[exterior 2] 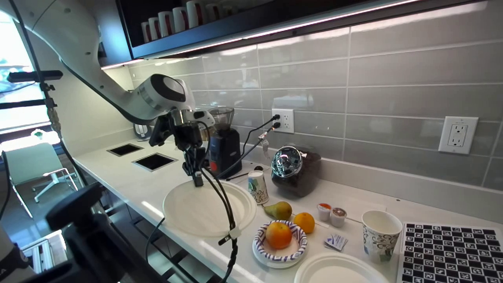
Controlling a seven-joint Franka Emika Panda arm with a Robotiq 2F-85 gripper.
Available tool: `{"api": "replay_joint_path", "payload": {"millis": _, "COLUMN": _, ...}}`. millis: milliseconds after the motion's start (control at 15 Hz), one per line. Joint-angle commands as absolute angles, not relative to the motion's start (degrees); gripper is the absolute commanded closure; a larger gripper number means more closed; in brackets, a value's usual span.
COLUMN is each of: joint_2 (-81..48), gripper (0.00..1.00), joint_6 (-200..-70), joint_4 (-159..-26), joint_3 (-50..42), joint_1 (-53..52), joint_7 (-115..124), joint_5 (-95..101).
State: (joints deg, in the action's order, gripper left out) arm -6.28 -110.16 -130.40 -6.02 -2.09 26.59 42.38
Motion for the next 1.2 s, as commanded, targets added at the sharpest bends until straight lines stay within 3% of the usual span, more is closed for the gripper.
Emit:
{"api": "replay_joint_path", "payload": {"millis": 0, "joint_2": -6.42, "gripper": 0.98, "joint_6": -109.98, "joint_4": -130.26, "joint_3": -4.88, "joint_1": -0.86, "joint_7": 26.62, "joint_5": 42.42}}
{"api": "replay_joint_path", "payload": {"millis": 600, "joint_2": 3.10, "gripper": 0.99, "joint_6": -110.26, "joint_4": -138.93, "joint_3": 1.08, "joint_1": -4.29, "joint_7": 34.29, "joint_5": 64.65}}
{"api": "replay_joint_path", "payload": {"millis": 1133, "joint_2": 13.50, "gripper": 0.99, "joint_6": -118.25, "joint_4": -150.30, "joint_3": 3.75, "joint_1": -4.59, "joint_7": 38.00, "joint_5": 84.25}}
